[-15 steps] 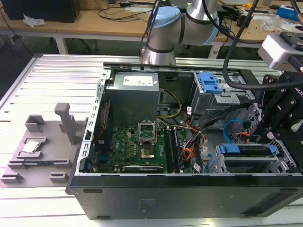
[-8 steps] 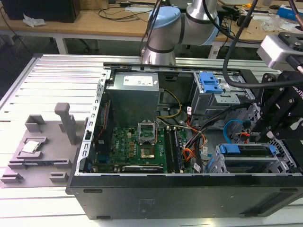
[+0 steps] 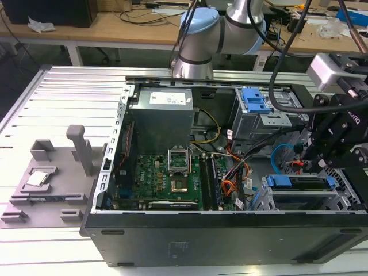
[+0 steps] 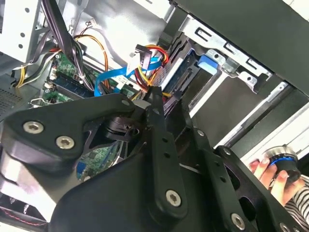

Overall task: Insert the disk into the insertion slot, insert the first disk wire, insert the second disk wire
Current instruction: 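Insert the first disk wire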

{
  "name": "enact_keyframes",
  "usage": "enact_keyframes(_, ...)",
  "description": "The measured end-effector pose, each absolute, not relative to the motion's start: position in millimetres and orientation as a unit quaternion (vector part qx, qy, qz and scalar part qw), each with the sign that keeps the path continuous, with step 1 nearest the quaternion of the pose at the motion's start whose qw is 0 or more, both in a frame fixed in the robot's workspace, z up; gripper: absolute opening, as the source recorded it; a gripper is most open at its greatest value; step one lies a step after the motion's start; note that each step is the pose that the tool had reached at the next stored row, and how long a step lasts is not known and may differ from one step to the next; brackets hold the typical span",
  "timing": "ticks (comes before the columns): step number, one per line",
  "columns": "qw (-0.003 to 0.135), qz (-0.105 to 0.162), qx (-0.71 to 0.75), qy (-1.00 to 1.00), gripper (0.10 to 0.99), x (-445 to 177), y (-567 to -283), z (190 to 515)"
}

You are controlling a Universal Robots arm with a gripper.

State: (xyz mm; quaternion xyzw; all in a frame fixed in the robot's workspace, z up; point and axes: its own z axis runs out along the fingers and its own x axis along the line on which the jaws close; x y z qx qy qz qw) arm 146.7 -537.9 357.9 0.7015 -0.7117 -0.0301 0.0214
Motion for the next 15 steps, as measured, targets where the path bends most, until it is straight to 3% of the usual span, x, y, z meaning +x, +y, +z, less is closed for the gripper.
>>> enact_keyframes(2, 0.022, -0.029, 0.702, -0.712, 0.302, 146.8, -537.9, 357.9)
enact_keyframes(3, 0.022, -0.029, 0.702, -0.712, 0.22, 146.8, -537.9, 357.9)
enact_keyframes(5, 0.023, -0.029, 0.702, -0.712, 0.169, 146.8, -537.9, 357.9)
enact_keyframes(15, 0.023, -0.029, 0.701, -0.712, 0.169, 155.6, -546.2, 353.4)
